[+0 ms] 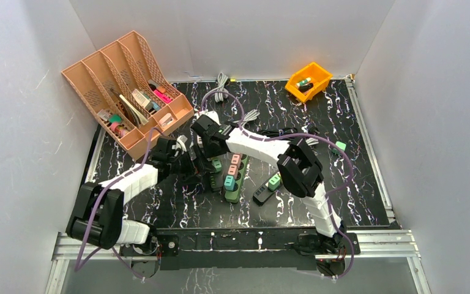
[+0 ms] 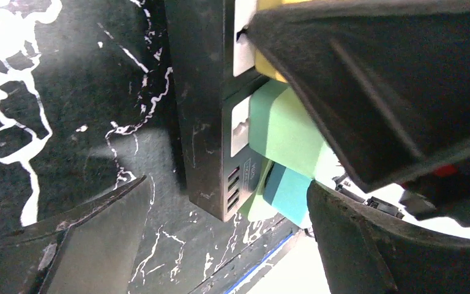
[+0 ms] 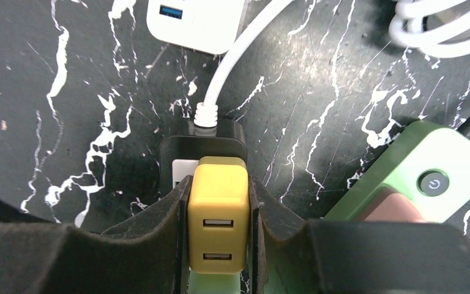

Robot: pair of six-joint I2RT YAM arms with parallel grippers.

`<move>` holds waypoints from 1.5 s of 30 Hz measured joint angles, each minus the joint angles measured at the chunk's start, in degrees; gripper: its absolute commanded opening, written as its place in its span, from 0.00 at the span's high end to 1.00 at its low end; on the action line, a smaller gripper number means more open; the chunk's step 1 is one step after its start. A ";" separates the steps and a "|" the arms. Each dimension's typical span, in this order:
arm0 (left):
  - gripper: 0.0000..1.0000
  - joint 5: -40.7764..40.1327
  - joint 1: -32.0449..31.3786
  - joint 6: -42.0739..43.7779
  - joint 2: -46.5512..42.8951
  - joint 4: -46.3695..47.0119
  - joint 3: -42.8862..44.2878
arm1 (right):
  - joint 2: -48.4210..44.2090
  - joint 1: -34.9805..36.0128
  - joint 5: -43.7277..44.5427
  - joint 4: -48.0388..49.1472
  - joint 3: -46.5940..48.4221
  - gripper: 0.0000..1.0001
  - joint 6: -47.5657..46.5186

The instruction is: Pull the plug off the socket

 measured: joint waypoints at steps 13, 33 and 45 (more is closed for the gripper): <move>1.00 3.26 -2.03 -4.83 5.01 10.05 0.13 | -13.70 -6.05 -12.66 12.04 -10.29 1.00 4.24; 1.00 -3.93 0.15 -1.09 12.11 3.04 13.29 | -37.13 -15.39 -37.44 25.92 -33.77 1.00 -0.24; 1.00 -3.32 7.23 5.33 19.65 -4.81 30.67 | -32.96 1.01 -30.97 39.69 -43.63 1.00 1.57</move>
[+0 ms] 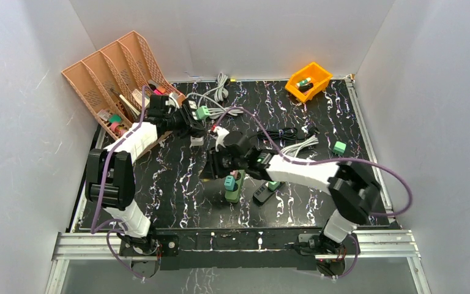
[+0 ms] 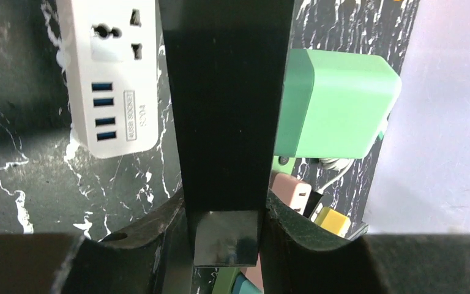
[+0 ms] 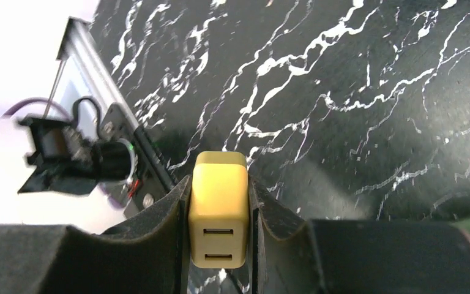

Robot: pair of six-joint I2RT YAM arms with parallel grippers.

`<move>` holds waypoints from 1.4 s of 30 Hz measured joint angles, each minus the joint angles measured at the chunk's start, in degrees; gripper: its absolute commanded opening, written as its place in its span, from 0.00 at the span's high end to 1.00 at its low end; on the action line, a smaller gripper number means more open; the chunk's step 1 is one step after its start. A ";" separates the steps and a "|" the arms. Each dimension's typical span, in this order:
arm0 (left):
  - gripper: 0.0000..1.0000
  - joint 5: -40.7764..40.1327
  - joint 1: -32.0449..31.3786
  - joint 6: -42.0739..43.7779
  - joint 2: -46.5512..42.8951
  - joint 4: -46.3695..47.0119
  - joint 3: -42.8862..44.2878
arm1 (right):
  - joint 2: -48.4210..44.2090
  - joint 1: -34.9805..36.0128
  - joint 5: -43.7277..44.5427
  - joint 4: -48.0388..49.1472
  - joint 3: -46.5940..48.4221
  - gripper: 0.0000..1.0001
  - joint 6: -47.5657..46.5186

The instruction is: Pull the plug off the socket

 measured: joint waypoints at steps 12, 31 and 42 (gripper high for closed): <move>1.00 -0.02 2.16 7.50 0.09 -9.44 11.34 | 32.83 -0.20 -1.38 15.45 16.31 0.91 12.48; 1.00 -0.96 5.01 9.14 -2.95 -11.76 10.16 | 15.63 -6.32 1.27 14.88 7.37 0.04 6.38; 1.00 -0.72 4.11 9.03 -6.97 -8.59 1.79 | 8.44 -20.55 -1.29 15.41 9.03 0.09 4.94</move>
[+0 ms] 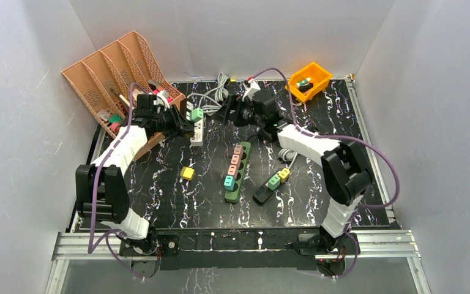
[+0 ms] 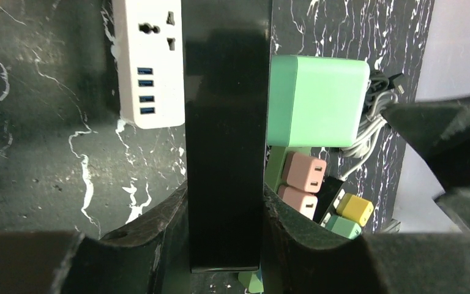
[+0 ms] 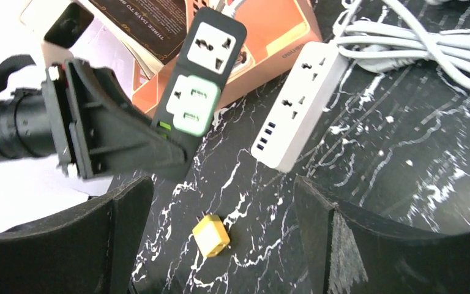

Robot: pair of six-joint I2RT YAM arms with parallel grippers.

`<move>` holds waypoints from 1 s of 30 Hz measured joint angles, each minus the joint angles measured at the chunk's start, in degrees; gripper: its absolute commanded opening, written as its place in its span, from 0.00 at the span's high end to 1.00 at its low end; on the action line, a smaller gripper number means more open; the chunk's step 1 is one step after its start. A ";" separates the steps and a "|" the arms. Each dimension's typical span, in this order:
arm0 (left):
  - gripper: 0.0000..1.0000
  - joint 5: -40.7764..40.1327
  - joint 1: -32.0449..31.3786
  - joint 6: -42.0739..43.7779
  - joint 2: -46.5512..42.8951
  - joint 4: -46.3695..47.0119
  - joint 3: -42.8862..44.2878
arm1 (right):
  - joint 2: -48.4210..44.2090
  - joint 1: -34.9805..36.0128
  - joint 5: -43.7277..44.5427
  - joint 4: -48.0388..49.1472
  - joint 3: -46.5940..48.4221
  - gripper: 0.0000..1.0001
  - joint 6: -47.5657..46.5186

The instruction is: Pull the plug off the socket

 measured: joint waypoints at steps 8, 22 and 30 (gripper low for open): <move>1.00 -0.20 -4.61 -0.79 -2.49 2.45 -2.62 | 10.82 0.90 -5.88 0.17 7.06 0.14 1.22; 1.00 -2.32 -8.41 -0.79 -0.81 3.85 -2.62 | 13.62 0.92 -9.68 4.85 8.15 0.21 3.61; 1.00 -2.32 -9.03 -0.85 0.85 4.15 -2.60 | 13.60 0.85 -9.46 6.36 8.15 0.57 3.78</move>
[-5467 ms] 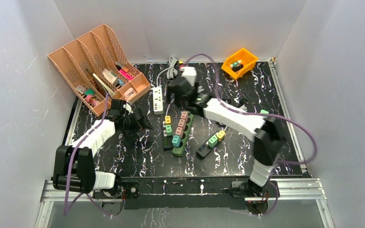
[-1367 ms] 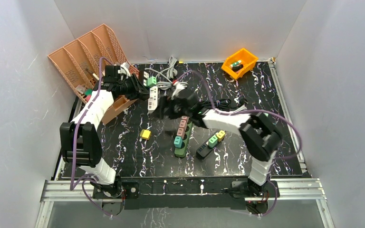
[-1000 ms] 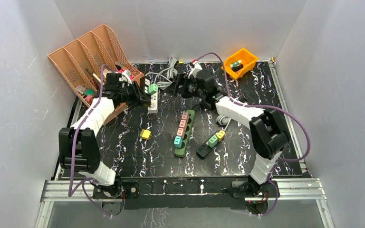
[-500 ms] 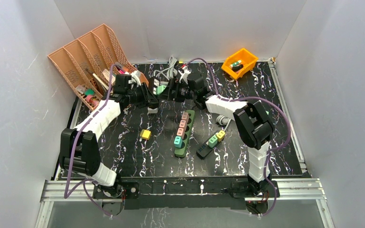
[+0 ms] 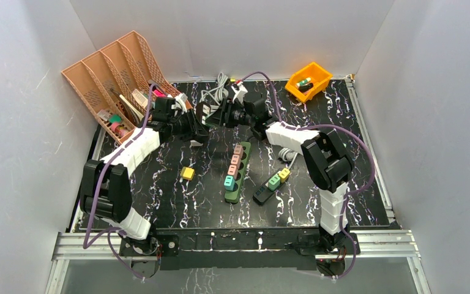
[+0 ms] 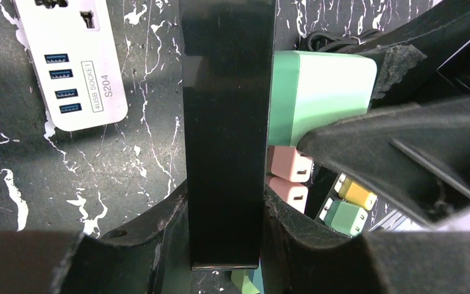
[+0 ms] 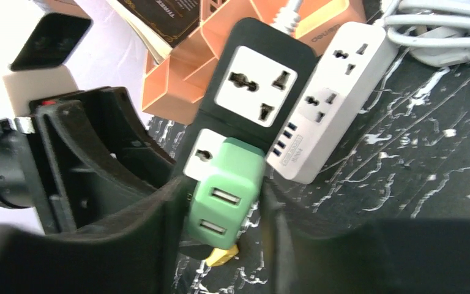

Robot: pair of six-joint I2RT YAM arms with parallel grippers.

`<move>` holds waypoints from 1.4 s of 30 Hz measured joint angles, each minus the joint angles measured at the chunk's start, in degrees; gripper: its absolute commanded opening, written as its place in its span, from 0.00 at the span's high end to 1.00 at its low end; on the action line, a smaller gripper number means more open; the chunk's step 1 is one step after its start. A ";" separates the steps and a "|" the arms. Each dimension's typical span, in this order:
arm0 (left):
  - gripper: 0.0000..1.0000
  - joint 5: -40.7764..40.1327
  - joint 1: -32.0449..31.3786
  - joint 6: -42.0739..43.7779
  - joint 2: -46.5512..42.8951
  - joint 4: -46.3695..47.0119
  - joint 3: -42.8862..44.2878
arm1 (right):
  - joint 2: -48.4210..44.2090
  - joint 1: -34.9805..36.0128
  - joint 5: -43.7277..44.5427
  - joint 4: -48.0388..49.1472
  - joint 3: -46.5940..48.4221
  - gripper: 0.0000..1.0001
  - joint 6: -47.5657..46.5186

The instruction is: Pull the plug off the socket

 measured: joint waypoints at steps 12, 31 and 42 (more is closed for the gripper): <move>1.00 -2.21 -1.14 -0.59 0.96 0.20 0.24 | -2.08 -0.48 4.39 -6.49 0.00 1.00 -1.38; 1.00 -14.23 -0.11 -3.98 21.86 -1.40 13.31 | -42.84 -24.09 0.52 -17.05 -20.57 1.00 -8.83; 1.00 -12.66 -0.74 -0.33 37.22 -4.55 34.32 | -49.88 -50.05 -3.85 -15.87 -44.76 1.00 6.93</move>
